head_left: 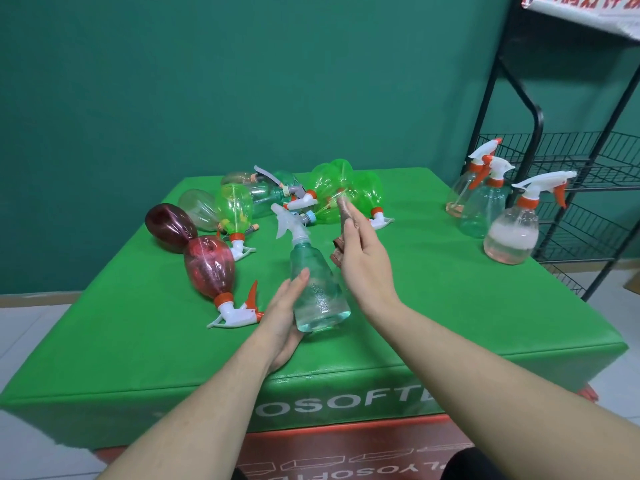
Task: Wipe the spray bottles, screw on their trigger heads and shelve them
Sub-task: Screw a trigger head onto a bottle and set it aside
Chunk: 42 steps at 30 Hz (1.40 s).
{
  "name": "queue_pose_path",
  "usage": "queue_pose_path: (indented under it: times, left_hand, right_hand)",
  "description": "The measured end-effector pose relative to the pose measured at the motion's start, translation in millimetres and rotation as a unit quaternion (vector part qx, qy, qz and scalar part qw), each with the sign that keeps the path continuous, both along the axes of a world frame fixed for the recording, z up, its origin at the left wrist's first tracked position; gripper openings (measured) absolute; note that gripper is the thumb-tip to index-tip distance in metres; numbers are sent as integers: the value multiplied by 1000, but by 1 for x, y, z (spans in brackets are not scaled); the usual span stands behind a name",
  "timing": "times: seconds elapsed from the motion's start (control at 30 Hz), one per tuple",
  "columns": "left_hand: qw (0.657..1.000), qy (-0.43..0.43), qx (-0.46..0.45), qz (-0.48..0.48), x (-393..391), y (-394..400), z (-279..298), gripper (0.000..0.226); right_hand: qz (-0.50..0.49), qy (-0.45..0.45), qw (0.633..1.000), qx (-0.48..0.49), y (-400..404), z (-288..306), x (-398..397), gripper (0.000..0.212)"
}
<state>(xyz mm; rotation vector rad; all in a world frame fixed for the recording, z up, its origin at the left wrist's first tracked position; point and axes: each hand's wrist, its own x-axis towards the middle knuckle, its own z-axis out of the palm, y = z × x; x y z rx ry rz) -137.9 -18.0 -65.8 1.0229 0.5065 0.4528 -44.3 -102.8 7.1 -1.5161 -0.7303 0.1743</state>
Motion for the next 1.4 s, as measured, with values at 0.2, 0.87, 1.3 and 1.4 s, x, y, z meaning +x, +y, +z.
queue_pose_path:
  times: [0.2, 0.87, 1.3, 1.4]
  left_hand:
    - [1000, -9, -19, 7, -3, 1, 2, 67]
    - [999, -1, -42, -21, -3, 4, 1, 69]
    - [1000, 21, 6, 21, 3, -4, 2, 67]
    - [999, 24, 19, 35, 5, -7, 1, 68]
  right_hand:
    - [90, -109, 986, -92, 21, -15, -5, 42]
    - [46, -359, 861, -356, 25, 1, 17, 36]
    - [106, -259, 934, -222, 15, -24, 9, 36]
    - [134, -292, 916, -239, 3, -32, 4, 48]
